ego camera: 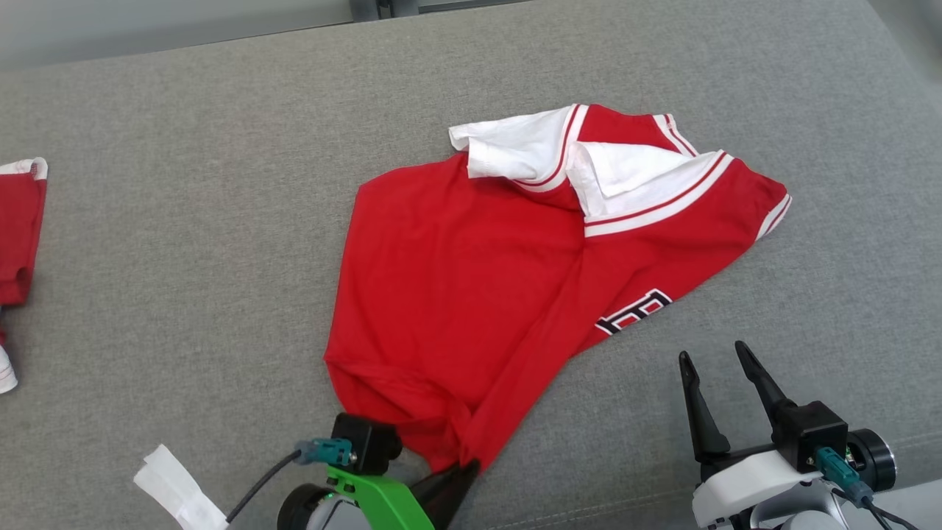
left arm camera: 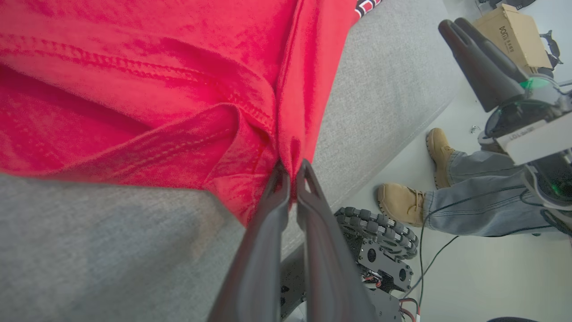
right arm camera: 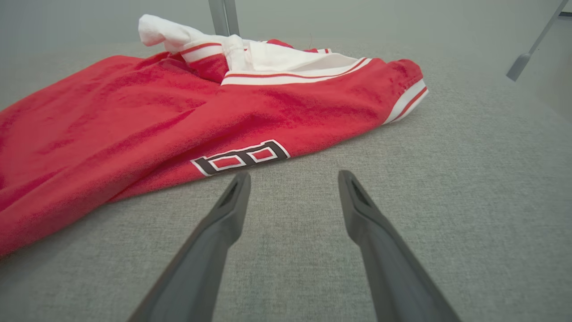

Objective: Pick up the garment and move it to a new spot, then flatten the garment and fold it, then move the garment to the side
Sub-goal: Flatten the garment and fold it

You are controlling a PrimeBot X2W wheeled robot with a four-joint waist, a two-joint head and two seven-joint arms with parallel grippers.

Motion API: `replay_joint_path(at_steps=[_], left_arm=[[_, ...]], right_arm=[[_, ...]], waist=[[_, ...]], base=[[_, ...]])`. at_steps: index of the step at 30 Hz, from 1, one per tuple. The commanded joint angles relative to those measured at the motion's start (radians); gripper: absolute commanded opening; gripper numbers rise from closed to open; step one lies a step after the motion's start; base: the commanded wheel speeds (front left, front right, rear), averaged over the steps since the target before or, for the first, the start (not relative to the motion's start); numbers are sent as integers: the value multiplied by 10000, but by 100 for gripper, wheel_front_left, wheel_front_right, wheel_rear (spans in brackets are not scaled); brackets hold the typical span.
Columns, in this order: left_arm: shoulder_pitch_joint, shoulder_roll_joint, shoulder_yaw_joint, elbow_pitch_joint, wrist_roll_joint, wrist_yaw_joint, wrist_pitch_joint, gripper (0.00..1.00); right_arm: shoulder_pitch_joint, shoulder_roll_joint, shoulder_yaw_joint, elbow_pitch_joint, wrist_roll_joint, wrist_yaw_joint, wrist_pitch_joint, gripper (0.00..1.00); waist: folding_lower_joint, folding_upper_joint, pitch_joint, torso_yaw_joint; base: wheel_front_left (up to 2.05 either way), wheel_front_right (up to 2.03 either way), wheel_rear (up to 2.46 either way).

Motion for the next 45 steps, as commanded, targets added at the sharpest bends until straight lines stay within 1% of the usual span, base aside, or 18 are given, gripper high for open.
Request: replay_joint_path(at_steps=[1,6,7,9,13,19,22,24,26,28,29,36,38,39,40,41,43,45], left_arm=[[355,-259,-23,193,-338,-163,-38,100],[628,-610,-91,792,-519,-153,-113,100],[763,-639,-131,1112,-564,-85,-163,100],[799,-627,-134,1247,-544,-46,-190,100],[888,-424,477,1268,-773,81,-788,100],[486,211,1632,317,-971,529,-1464,100],[150,444,2031,237,-1129,747,-1298,100],[-170,369,2293,490,-1431,738,-1075,100],[-557,325,2401,1000,-1541,695,-768,100],[-1012,384,2285,1683,-1221,840,-505,100],[-1151,271,2227,2002,-1299,810,-352,100],[-1638,-403,2017,3546,-1974,-122,755,100],[-1753,-447,1794,3985,-1851,-258,1033,100],[-1841,-441,1608,4207,-1694,-326,1164,88],[-1922,-431,1494,4380,-1549,-436,1213,0],[-2068,-366,1448,4538,-1334,-523,1120,0],[-2671,-299,1981,4850,-938,-169,6,0],[-3020,-374,2132,5026,-536,-61,-771,0]], right_arm=[[-9,-24,-16,64,-139,-11,-35,100],[-151,-27,-42,101,-226,-11,-36,100],[-131,-26,-57,105,-252,-11,-35,100],[-105,-24,-61,98,-264,-11,-35,100],[2,-26,-72,72,-269,-11,-35,100],[82,-26,-81,68,-313,-11,-35,100],[-30,-26,-28,71,-308,-11,-35,100],[-126,-26,23,65,-305,-11,-35,100],[-200,-26,92,75,-293,-11,-35,100],[-268,-26,167,70,-234,-11,-35,100],[-298,-27,176,63,-201,-11,-35,100],[-218,-24,121,89,-63,-11,-36,100],[-215,-26,124,104,-29,-11,-35,100],[-231,-23,140,103,-22,-11,-35,100],[-250,-21,156,107,5,-11,-36,100],[-282,-24,184,112,21,-11,-35,100],[-357,-27,190,87,63,-11,-35,100],[-381,-21,166,66,79,-11,-36,100]], waist=[[0,0,-161,315],[0,0,-246,469],[0,0,-282,515],[0,0,-296,535],[0,0,-323,579],[0,0,-316,597],[0,0,-276,577],[0,0,-227,547],[0,0,-190,481],[0,0,-154,368],[0,0,-141,307],[0,0,-62,-40],[0,0,-37,-97],[0,0,-22,-120],[0,0,-14,-144],[0,0,3,-175],[0,0,43,-195],[0,0,41,-188]], base=[[0,0,0],[0,0,0],[0,0,0],[0,0,0],[0,0,0],[0,0,0],[0,0,0],[0,0,0],[0,0,0],[0,0,0],[0,0,0],[0,0,0],[0,0,0],[0,0,0],[0,0,0],[0,0,0],[0,0,0],[0,0,0]])
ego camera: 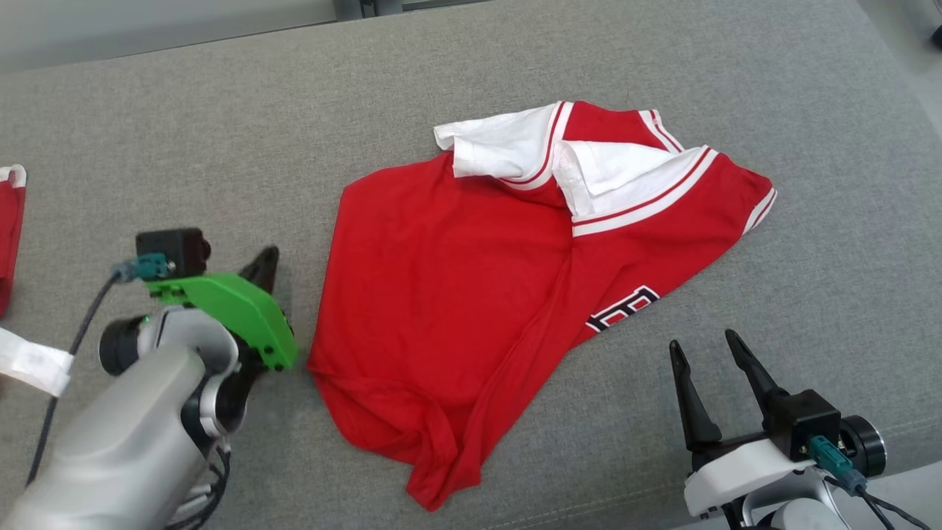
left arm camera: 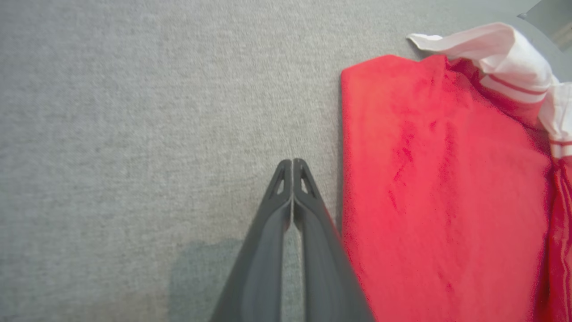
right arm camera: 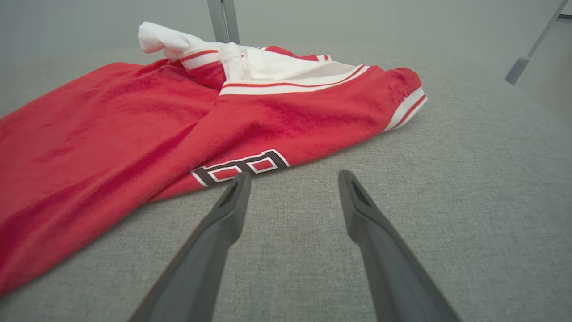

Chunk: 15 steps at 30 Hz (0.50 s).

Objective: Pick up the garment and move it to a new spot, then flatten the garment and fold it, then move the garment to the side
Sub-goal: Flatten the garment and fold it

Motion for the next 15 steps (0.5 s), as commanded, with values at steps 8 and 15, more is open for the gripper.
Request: replay_joint_path(at_steps=[8,15], left_arm=[[-1038,79,540,873,413,-8,-1101,0],[-700,-400,288,1271,-457,-743,466,33]], right_arm=[[-81,-18,3,24,-14,-11,-34,100],[-108,-15,51,62,-60,-11,-34,100]], waist=[[0,0,-94,30],[0,0,-200,-22]], base=[[0,0,0],[0,0,0]])
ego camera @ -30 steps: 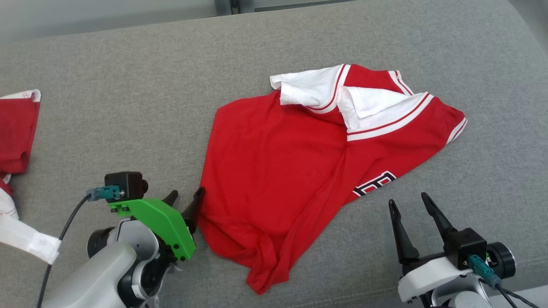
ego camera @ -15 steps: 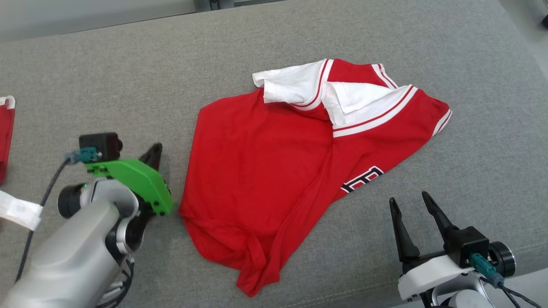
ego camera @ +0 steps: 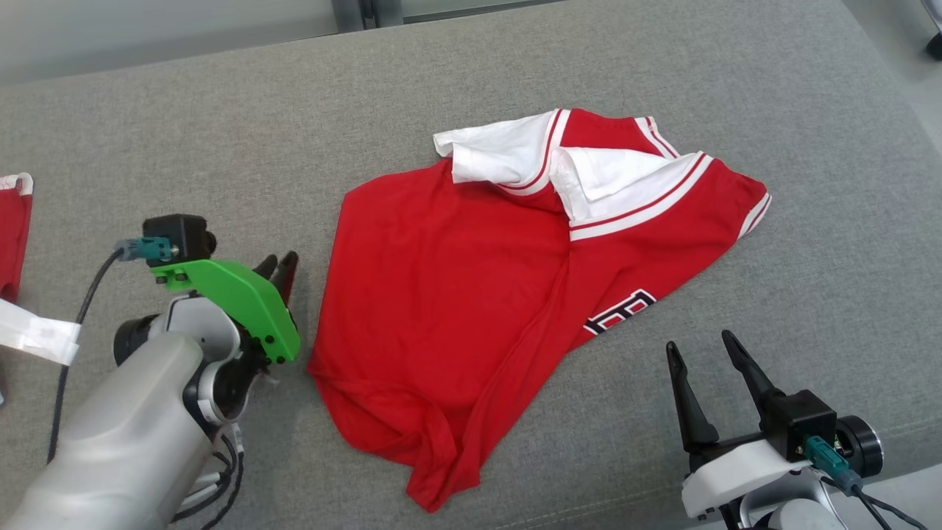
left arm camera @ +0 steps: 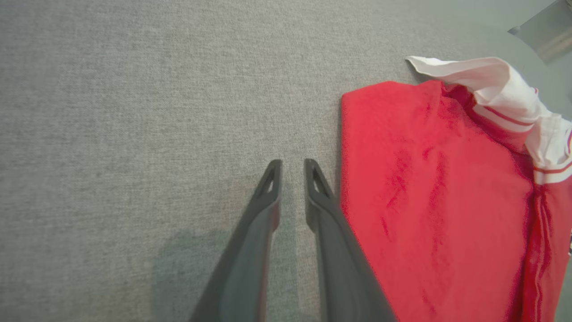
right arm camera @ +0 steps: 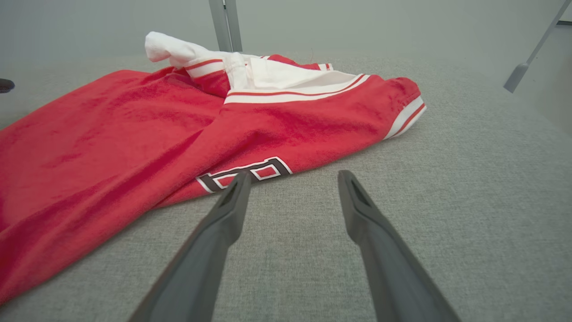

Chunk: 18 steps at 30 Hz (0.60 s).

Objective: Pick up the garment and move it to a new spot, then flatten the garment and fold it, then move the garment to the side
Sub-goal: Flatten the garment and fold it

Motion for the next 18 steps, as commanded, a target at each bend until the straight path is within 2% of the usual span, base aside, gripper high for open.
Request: replay_joint_path(at_steps=[1,2,7,12,13,14,15,17,18], left_arm=[[174,-143,-32,33,-95,-105,106,69],[207,-207,-85,50,-176,-189,268,100],[400,-229,-456,121,-466,-561,1284,100],[630,-320,-824,284,-422,-709,1827,100],[677,-376,-847,338,-488,-729,1895,89],[735,-516,-760,331,-657,-847,1866,21],[826,-685,-576,297,-954,-1026,1850,0],[817,-856,-261,176,-1391,-1366,1898,0],[657,-798,-36,204,-1473,-1403,1667,0]], right_arm=[[-57,-21,15,15,-40,-11,-33,100],[-58,-22,29,21,-45,-11,-33,100],[-59,-22,7,-7,-90,-11,-33,100],[-100,-21,-4,-44,-113,-11,-33,100],[-115,-22,9,-40,-116,-11,-33,100],[-130,-19,21,-35,-116,-11,-34,100],[-143,-21,29,-29,-112,-11,-33,100],[-178,-24,31,-18,-101,-11,-34,100],[-203,-22,35,-17,-95,-11,-34,100]], waist=[[0,0,-12,-17],[0,0,-13,-29],[0,0,51,-89],[0,0,195,-119],[0,0,218,-126],[0,0,242,-133],[0,0,261,-141],[0,0,308,-152],[0,0,336,-158]], base=[[0,0,0],[0,0,0],[0,0,0],[0,0,0],[0,0,0],[0,0,0],[0,0,0],[0,0,0],[0,0,0]])
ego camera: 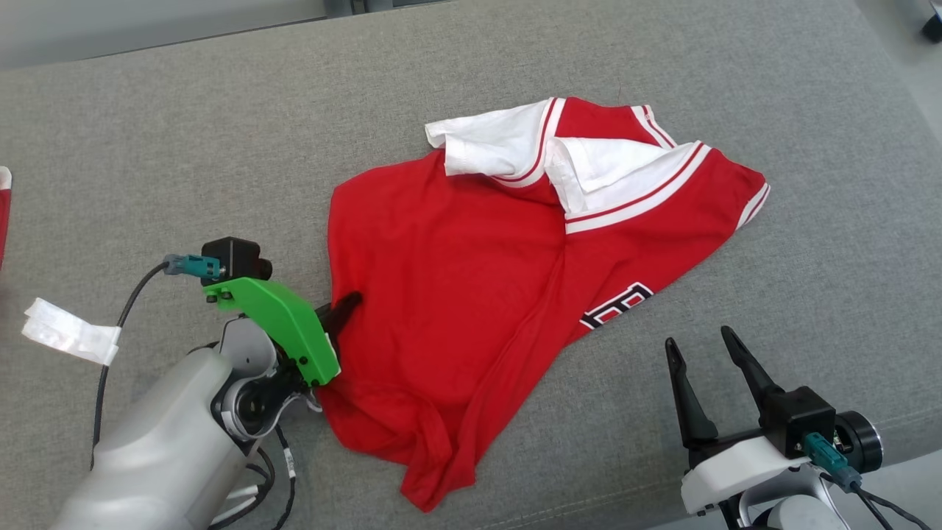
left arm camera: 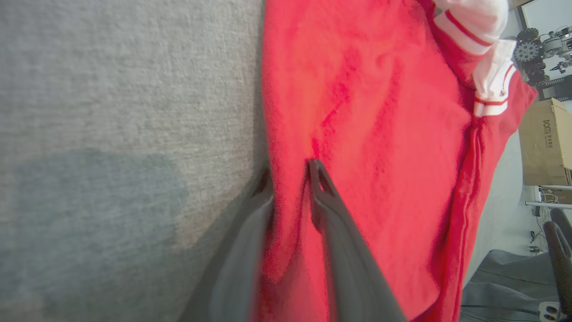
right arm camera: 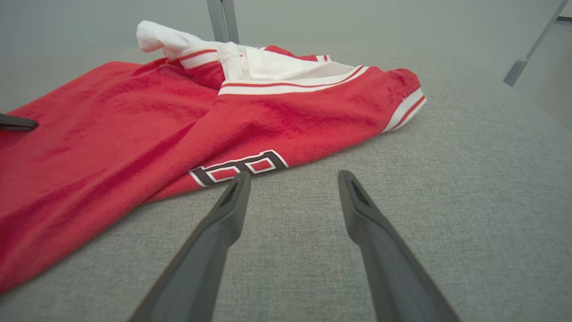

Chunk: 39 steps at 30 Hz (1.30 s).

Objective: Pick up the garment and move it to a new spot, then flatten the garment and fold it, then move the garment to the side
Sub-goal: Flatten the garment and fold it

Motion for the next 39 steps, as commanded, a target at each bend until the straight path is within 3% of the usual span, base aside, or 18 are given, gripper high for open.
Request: replay_joint_path(at_steps=[1,11,22,23,24,25,31,39], left_arm=[[-15,7,39,97,74,-25,-138,0],[-1935,520,140,1160,1672,250,-1806,0],[-2629,489,-575,2625,2966,172,-2441,0],[-2556,443,-602,2753,2945,170,-2444,10],[-2508,438,-646,2877,2995,180,-2463,83],[-2464,466,-696,2986,3083,219,-2494,100],[-1793,762,-522,2799,2888,632,-3064,100],[459,1374,-366,397,2159,1190,-3169,100]], right_arm=[[-144,-21,8,-10,-13,-11,-34,100],[-279,-22,75,54,81,-11,-33,100],[-313,-19,144,89,170,-11,-34,100],[-284,-21,139,87,182,-11,-34,100],[-237,-21,131,83,190,-11,-33,100],[-182,-21,127,92,203,-11,-33,100],[168,-22,-63,84,262,-11,-33,100],[371,-21,-181,13,263,-11,-33,100]], waist=[[0,0,48,-13],[0,0,200,-143],[0,0,183,-411],[0,0,168,-429],[0,0,146,-445],[0,0,115,-461],[0,0,-166,-407],[0,0,-274,39]], base=[[0,0,0],[0,0,0],[0,0,0],[0,0,0],[0,0,0],[0,0,0],[0,0,0],[0,0,0]])
